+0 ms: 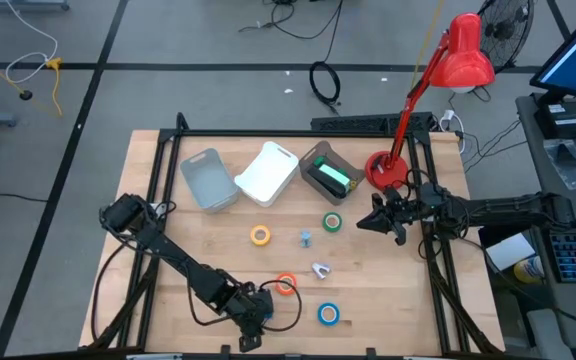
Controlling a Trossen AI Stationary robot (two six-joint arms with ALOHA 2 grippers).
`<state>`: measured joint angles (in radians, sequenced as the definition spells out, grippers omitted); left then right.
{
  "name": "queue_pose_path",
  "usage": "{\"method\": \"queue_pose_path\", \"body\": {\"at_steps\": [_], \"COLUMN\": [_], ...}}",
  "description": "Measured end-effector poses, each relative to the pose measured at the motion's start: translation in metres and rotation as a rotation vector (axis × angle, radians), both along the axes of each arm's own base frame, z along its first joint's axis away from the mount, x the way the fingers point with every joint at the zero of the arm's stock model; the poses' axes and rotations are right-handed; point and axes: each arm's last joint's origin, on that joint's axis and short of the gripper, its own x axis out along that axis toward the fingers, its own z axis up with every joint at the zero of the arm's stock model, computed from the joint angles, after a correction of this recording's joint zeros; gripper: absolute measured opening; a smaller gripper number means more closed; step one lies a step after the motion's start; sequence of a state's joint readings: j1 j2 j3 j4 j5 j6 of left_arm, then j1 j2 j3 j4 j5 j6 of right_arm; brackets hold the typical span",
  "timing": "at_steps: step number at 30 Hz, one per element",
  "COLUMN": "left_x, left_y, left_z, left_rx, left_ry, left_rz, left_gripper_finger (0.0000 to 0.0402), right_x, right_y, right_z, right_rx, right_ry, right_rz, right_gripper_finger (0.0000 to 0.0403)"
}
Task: Pick and place Stapler, Stapler remover, tape
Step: Put the small blue stapler into the black bin
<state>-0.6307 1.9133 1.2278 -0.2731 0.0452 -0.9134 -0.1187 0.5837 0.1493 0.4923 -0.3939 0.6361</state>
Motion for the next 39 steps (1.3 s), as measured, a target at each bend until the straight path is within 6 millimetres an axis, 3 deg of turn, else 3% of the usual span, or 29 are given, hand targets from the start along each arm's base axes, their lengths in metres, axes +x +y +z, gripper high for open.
{"method": "queue_pose_path", "body": {"at_steps": [6,14,20,39], "left_x": [0.0008,-0.0021,-0.0045,0.0010], "left_y": [0.0006,0.0018,0.0069,0.0093], "left_z": [0.0004,-0.0017,-0.0045,-0.0026], "left_rx": [-0.002,0.063,0.087,0.183], "left_ry": [-0.005,-0.012,0.044,-0.063], "left_rz": [-0.019,-0.101,-0.091,-0.083], "left_gripper_finger": [0.0279,0.0313,0.0318,0.0304], "right_x": [0.0000,0.0000,0.0000,0.0000], "right_y": [0.0000,0.0000,0.0000,0.0000], "right_z": [-0.0004,-0.0004,-0.0007,-0.0011], "right_rx": [0.003,0.004,0.008,0.008], "right_ry": [0.005,0.005,0.009,0.014], "right_rz": [0.000,0.000,0.000,0.000], "right_gripper_finger": [0.0004,0.0004,0.0004,0.0004]}}
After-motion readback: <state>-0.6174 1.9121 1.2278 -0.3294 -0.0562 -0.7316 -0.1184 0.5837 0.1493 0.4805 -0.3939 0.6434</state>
